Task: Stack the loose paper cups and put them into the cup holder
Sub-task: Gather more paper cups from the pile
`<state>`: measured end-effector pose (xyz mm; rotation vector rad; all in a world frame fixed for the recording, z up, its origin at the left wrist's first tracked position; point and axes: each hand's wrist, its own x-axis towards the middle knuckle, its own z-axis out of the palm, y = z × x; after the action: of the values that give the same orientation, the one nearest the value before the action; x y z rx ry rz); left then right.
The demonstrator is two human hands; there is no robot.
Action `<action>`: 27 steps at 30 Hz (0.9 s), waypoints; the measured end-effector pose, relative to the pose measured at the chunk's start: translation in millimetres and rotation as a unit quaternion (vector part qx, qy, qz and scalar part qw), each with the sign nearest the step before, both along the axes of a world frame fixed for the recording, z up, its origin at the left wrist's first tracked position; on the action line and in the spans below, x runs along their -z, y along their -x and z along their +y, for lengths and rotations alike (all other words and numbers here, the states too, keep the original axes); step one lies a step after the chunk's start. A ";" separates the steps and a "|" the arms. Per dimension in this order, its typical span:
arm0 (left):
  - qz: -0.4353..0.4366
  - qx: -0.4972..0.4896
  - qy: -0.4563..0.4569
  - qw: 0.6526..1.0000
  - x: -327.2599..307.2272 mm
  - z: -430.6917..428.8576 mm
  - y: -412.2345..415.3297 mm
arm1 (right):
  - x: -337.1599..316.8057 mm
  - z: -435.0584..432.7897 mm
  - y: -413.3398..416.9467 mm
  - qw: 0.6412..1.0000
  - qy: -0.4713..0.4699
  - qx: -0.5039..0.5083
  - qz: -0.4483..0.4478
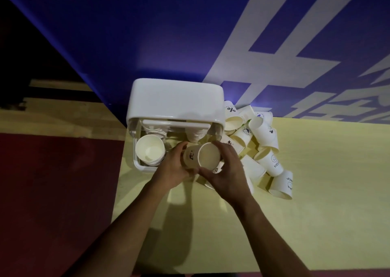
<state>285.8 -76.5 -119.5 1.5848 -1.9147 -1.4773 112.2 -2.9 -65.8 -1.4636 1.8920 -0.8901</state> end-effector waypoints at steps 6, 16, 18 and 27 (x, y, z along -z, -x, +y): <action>-0.012 0.006 -0.007 1.000 4.6 5.3 -4.6 | 29.2 -17.9 -9.8 0.996 -0.058 -0.041 0.052; 0.003 0.016 0.006 1.000 7.0 5.7 -6.9 | 49.9 -33.7 -16.8 0.988 -0.126 -0.059 0.072; 0.000 0.019 0.005 1.000 4.8 6.9 -6.4 | 51.3 -33.4 -16.2 0.987 -0.130 -0.062 0.072; -0.054 0.040 0.141 0.988 -26.5 36.0 -1.2 | 20.3 16.5 12.5 0.997 -0.055 0.003 0.047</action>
<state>287.0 -40.5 -93.0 1.5013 -2.1588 -1.1052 99.6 13.6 -86.1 -1.4573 1.9826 -0.7191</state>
